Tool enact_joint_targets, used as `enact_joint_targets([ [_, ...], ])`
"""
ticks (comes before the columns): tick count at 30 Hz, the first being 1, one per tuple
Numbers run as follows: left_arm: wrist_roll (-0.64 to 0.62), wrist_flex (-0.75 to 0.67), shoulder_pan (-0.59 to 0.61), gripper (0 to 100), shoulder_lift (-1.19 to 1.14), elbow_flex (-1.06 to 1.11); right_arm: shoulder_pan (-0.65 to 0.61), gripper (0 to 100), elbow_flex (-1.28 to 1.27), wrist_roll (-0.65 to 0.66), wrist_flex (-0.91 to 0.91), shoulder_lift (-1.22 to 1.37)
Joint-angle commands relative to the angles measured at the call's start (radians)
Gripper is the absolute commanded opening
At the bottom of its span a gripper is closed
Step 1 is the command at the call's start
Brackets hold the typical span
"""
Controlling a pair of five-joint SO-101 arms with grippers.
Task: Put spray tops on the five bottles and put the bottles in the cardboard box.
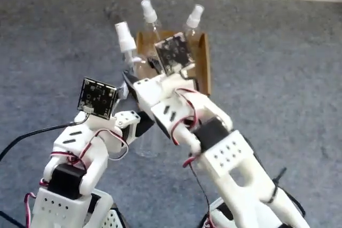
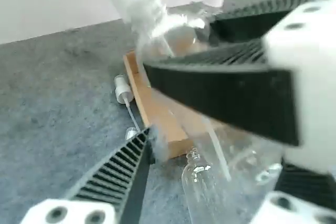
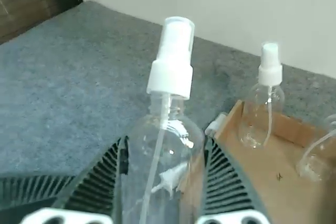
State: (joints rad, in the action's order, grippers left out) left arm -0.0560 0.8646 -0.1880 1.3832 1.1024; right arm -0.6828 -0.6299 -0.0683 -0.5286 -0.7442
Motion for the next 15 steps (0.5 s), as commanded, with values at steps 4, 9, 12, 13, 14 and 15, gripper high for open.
enact_joint_targets([
  [4,-0.002,-0.034,0.053,31,-0.007,0.021,-0.010,0.5,-0.027,-0.003,-0.131,-0.211],
  [9,-0.002,-0.037,0.053,31,-0.007,0.033,-0.007,0.5,-0.031,-0.002,-0.173,-0.257],
  [12,-0.002,-0.032,0.053,31,-0.005,0.036,0.044,0.5,-0.028,-0.002,-0.170,-0.242],
  [13,-0.002,-0.032,0.053,31,-0.005,0.036,0.068,0.5,-0.027,0.000,-0.170,-0.231],
  [14,-0.002,-0.032,0.053,31,-0.005,0.036,0.099,0.5,-0.027,0.008,-0.170,-0.217],
  [15,0.000,-0.032,0.053,31,-0.005,0.036,0.128,0.5,-0.025,0.028,-0.168,-0.202],
])
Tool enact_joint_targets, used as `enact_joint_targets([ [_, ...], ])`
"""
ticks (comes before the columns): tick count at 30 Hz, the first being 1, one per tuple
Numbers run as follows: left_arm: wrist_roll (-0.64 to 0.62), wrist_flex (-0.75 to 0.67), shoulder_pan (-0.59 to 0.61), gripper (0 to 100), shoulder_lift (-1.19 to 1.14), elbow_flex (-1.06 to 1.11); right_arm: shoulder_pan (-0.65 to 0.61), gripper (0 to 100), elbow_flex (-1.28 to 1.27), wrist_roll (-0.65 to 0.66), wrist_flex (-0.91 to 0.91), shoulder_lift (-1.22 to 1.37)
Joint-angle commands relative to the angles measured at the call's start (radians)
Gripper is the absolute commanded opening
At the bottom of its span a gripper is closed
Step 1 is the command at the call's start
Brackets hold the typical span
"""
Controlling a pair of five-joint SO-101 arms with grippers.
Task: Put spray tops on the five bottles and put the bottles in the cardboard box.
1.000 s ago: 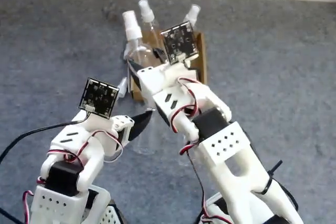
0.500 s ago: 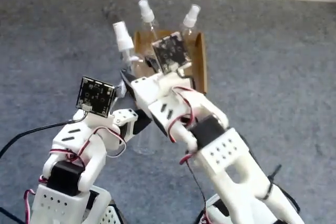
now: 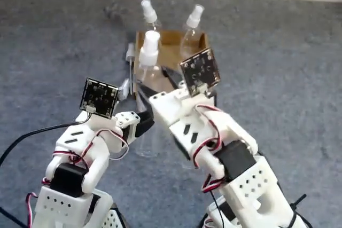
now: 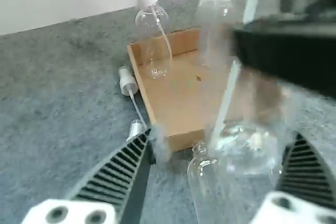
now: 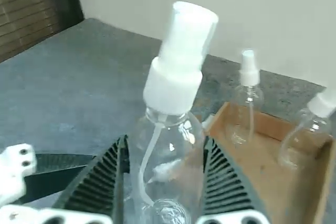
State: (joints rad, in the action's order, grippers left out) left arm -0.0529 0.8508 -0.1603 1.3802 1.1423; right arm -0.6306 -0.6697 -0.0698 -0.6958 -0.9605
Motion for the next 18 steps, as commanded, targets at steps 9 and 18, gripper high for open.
enact_joint_targets([
  [9,0.068,-0.025,0.045,27,0.007,0.050,0.205,0.5,0.114,0.063,0.120,0.189],
  [18,0.064,-0.137,0.166,18,0.004,0.104,0.303,0.5,0.189,0.118,0.143,0.380],
])
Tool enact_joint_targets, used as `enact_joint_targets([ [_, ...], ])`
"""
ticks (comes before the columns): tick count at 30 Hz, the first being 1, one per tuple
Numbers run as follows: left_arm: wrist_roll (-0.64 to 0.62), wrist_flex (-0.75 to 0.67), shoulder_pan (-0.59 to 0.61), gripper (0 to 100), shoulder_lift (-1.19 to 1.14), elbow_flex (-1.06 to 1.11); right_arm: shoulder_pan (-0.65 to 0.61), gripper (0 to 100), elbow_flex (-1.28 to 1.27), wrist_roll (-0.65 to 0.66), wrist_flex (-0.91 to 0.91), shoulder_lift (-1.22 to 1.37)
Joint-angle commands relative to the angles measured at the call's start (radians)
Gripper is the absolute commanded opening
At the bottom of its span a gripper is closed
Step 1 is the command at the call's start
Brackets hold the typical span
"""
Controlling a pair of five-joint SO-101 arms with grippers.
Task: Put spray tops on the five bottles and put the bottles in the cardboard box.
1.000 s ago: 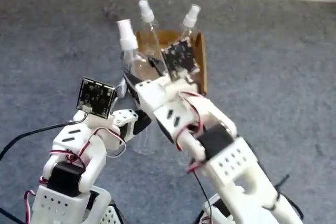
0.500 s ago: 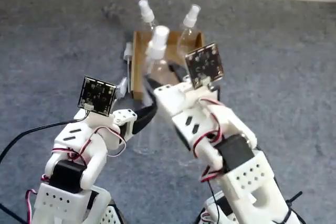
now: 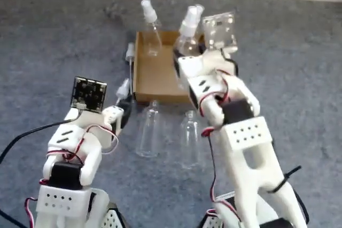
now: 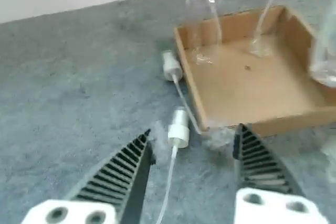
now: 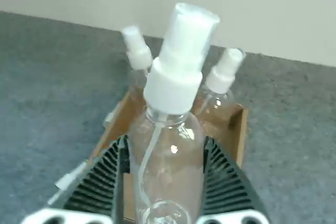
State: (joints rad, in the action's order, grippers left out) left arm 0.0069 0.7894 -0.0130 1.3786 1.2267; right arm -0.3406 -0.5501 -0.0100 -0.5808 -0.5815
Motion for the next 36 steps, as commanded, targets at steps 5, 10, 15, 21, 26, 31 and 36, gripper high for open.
enact_joint_targets([
  [5,0.005,-0.089,0.025,18,0.007,0.027,0.013,0.5,0.070,0.275,0.035,-0.028],
  [10,0.006,-0.089,0.025,18,0.002,0.027,0.013,0.5,0.045,0.189,0.188,-0.005],
  [15,0.006,-0.091,0.056,18,0.007,0.025,0.008,0.5,0.005,0.074,0.377,0.101],
  [21,0.006,-0.161,0.159,17,-0.001,0.031,0.004,0.5,0.013,0.035,0.470,0.312],
  [26,0.005,-0.167,0.200,17,-0.001,0.031,-0.102,0.5,0.012,0.110,0.493,0.412],
  [31,0.005,-0.164,0.199,17,-0.001,0.033,-0.122,0.5,0.007,0.078,0.763,0.493],
  [36,0.005,-0.164,0.199,17,-0.001,0.033,-0.140,0.5,0.010,0.058,0.866,0.618],
])
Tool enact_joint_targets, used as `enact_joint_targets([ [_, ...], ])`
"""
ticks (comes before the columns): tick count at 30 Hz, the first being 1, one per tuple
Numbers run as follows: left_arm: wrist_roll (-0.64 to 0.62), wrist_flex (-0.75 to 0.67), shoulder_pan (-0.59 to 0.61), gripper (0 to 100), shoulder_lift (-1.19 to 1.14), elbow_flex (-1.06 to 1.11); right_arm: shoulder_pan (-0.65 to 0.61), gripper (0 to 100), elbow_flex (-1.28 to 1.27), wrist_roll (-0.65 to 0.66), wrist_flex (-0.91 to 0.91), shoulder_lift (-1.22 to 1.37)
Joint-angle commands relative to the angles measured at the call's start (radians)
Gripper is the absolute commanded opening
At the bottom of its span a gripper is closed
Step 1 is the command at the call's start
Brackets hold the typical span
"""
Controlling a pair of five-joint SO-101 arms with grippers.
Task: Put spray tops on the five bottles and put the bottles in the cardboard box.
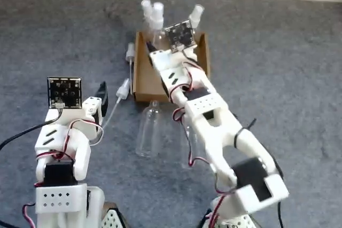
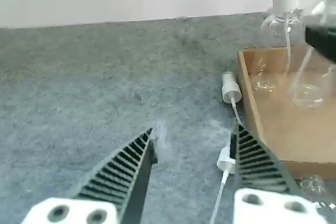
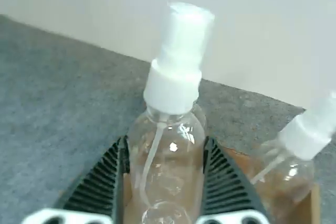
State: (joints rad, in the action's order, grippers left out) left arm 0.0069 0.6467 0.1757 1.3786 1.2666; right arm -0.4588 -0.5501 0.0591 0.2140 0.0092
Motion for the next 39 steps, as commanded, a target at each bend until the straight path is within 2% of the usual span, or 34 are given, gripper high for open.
enact_joint_targets([
  [1,0.005,-0.021,0.010,17,-0.001,-0.007,-0.027,0.5,0.012,-0.012,0.085,0.058],
  [14,0.005,-0.021,0.010,17,-0.001,-0.007,-0.038,0.5,0.024,-0.018,0.239,0.194],
  [17,0.005,-0.021,0.010,17,-0.001,-0.007,-0.042,0.5,0.062,-0.021,0.231,0.228],
  [21,0.005,-0.021,0.008,17,-0.001,-0.007,-0.042,0.5,0.108,-0.087,0.229,0.260],
  [39,0.005,-0.021,0.005,17,-0.001,-0.005,-0.044,0.5,0.124,-0.095,0.237,0.268],
])
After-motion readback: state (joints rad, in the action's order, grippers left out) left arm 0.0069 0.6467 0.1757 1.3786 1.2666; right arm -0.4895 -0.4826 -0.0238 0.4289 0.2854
